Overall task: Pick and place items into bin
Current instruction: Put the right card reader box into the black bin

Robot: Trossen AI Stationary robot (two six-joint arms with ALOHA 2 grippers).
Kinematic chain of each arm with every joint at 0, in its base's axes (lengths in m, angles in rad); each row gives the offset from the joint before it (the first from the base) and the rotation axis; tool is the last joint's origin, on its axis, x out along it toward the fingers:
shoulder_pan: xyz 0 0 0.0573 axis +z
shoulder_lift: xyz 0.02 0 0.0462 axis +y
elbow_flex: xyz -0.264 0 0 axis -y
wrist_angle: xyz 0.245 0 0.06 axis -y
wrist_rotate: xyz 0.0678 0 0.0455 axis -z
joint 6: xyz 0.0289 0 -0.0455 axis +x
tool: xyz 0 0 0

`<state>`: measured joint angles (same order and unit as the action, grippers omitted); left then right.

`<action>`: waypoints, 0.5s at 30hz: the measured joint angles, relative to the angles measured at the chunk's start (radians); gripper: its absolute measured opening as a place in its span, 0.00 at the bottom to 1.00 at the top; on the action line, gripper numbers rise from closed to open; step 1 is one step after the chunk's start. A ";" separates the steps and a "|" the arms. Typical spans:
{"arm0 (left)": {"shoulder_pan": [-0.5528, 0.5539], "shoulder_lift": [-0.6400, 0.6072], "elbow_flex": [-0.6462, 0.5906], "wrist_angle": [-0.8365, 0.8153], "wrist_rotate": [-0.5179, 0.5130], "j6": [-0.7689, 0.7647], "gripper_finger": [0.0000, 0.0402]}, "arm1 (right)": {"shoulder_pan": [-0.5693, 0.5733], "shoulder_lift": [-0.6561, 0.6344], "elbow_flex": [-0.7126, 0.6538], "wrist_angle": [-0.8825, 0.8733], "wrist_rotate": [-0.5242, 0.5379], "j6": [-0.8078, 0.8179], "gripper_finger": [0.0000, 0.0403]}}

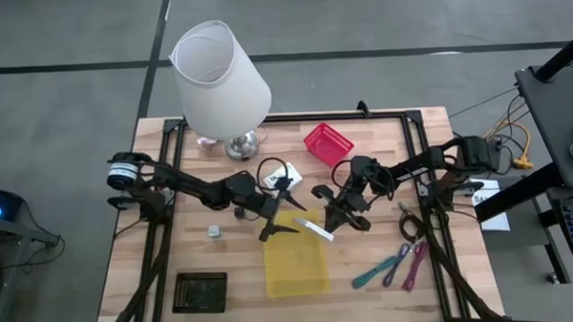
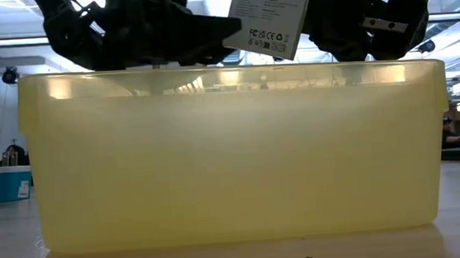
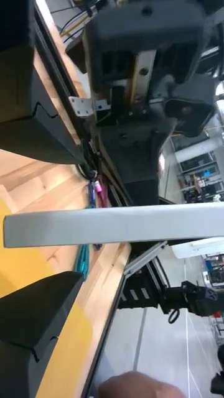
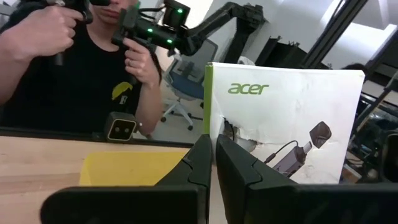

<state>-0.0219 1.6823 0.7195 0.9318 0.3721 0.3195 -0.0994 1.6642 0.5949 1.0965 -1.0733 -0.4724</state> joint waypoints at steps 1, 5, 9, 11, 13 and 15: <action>0.000 0.010 0.009 0.001 0.000 0.000 0.69 | 0.000 0.000 0.000 -0.001 0.000 0.000 0.02; 0.001 0.022 0.019 0.002 -0.004 0.000 0.69 | 0.000 0.000 0.000 -0.008 0.000 0.000 0.02; 0.001 0.019 0.018 0.002 -0.003 0.000 0.69 | 0.000 0.000 0.000 -0.009 0.000 0.000 0.02; 0.001 0.019 0.018 0.001 -0.003 0.000 0.69 | 0.000 0.000 0.000 -0.010 0.000 0.000 0.02; 0.001 0.019 0.018 0.001 -0.003 0.000 0.69 | 0.000 0.000 0.000 -0.010 0.000 0.000 0.02; 0.001 0.019 0.017 0.001 -0.003 0.001 0.69 | 0.000 0.000 0.000 -0.011 0.001 0.000 0.02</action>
<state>-0.0208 1.7008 0.7367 0.9333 0.3695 0.3202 -0.0990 1.6642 0.5949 1.0859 -1.0728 -0.4723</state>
